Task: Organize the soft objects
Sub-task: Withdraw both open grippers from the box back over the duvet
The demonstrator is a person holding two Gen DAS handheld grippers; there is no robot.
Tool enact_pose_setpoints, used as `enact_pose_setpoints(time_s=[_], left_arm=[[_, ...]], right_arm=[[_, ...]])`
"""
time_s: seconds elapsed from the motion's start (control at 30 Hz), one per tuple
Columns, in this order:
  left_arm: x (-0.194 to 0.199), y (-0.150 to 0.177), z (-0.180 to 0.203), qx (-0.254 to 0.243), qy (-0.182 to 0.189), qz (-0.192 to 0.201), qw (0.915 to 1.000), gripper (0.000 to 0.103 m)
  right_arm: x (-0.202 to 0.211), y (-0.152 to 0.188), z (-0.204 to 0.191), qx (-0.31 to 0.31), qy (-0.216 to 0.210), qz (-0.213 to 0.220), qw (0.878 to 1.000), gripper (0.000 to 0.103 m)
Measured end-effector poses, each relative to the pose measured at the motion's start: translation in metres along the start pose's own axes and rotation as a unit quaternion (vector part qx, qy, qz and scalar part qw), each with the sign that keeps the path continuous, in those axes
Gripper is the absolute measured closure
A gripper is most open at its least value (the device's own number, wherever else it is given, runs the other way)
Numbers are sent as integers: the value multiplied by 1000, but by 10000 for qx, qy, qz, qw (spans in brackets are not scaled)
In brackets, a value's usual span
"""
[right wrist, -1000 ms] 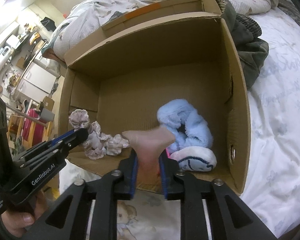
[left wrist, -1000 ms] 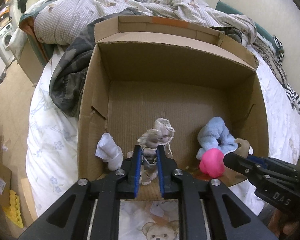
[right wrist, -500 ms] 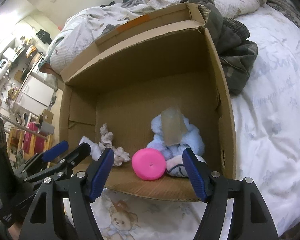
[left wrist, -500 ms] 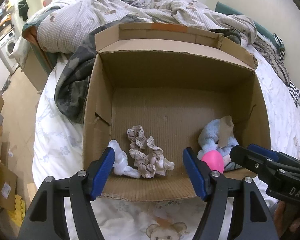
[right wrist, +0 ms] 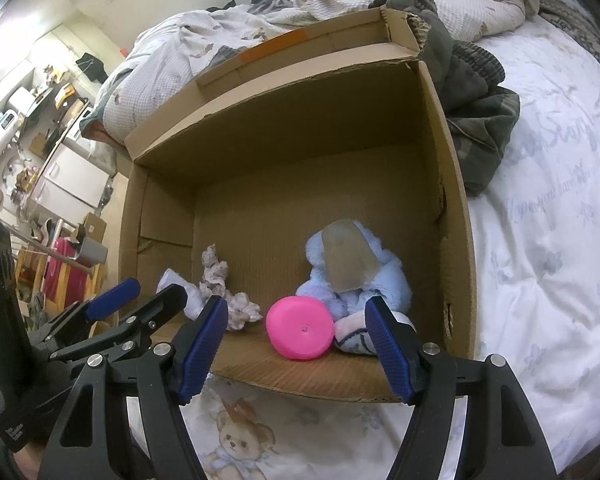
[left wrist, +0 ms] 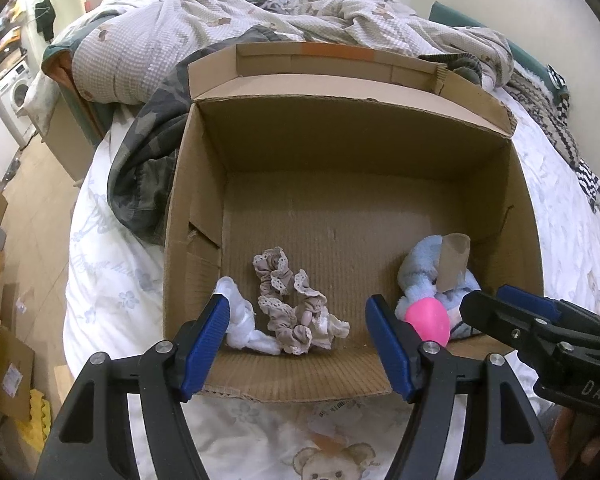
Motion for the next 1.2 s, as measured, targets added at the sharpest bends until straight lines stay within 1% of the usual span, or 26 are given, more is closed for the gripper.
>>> enact_pose_setpoints(time_s=[0.17,0.3,0.43,0.53,0.73,0.83,1.07,1.2], left_arm=[[3,1,-3,-36,-66,62,10000,35],[7,3,-10,-28,-123,88,9999,35],[18,1,-20,122,-226,226,9994,35],[28,-1,-27,262,-237,316,9989,35],[47,8,-33,196,-334,518,9979,35],[50,15,-35,123,-398,500,9979,35],[56,24,-42,216,-485,495,9974,35],[56,31,-47,298,-497,372,9976,35]], right_arm=[[0,-1,0,29,20,-14,10000,28],[0,-1,0,-61,1,-4,10000,28],[2,1,-3,-8,37,-1,10000,28],[9,3,-7,143,243,108,9995,28],[26,7,-17,440,523,335,9971,28],[32,10,-17,439,501,354,9972,28],[38,20,-19,423,390,307,9979,28],[39,28,-23,416,199,218,9987,28]])
Point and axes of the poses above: each gripper's, at about its wrist camera, not at the fingertips, and x roughly against the way its jaws point, z to its right, y to its underside, the point moved 5 cm from there along -x, roughly the way its jaws point, and after that the axes turned 12 degrees about x, right-handed, at the moved point
